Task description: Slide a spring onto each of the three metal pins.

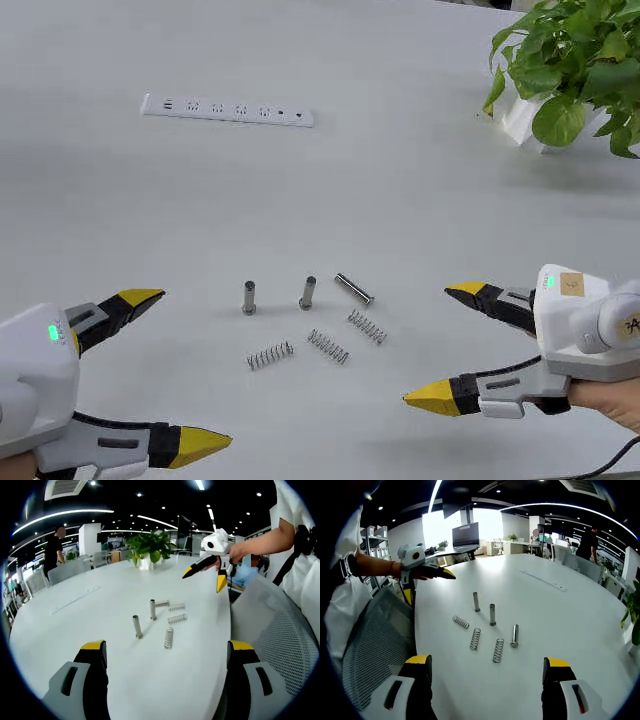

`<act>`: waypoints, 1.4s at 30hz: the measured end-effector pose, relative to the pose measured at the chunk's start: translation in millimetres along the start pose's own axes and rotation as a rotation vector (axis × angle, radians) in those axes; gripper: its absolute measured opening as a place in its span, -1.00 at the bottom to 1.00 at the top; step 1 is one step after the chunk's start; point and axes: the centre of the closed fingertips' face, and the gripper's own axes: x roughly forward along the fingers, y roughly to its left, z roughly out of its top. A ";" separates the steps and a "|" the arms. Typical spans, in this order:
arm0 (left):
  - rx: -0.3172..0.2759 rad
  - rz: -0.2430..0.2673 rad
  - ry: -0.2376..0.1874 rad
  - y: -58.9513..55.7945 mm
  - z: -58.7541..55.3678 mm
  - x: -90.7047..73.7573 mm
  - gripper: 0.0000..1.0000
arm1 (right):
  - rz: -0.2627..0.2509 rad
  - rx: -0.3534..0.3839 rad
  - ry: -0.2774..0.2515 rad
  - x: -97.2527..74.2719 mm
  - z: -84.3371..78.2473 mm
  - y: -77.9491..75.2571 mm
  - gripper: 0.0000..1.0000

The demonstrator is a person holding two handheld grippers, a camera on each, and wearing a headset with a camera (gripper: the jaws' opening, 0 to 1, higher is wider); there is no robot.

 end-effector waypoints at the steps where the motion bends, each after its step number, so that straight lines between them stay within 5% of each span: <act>1: -0.001 0.000 -0.001 0.6 0.2 0.1 0.98 | 0.002 -0.005 0.002 1.1 1.8 -0.9 0.82; 19: -0.028 0.005 -0.023 7.2 2.3 2.9 0.98 | 0.034 -0.004 0.015 31.6 44.0 -26.8 0.42; 35: -0.050 0.006 -0.040 15.8 7.1 10.0 0.98 | 0.010 0.053 0.152 73.4 50.6 -63.7 -0.21; 42: -0.063 0.013 -0.049 18.6 6.2 12.2 0.98 | 0.011 0.078 0.220 89.2 50.1 -64.8 -0.45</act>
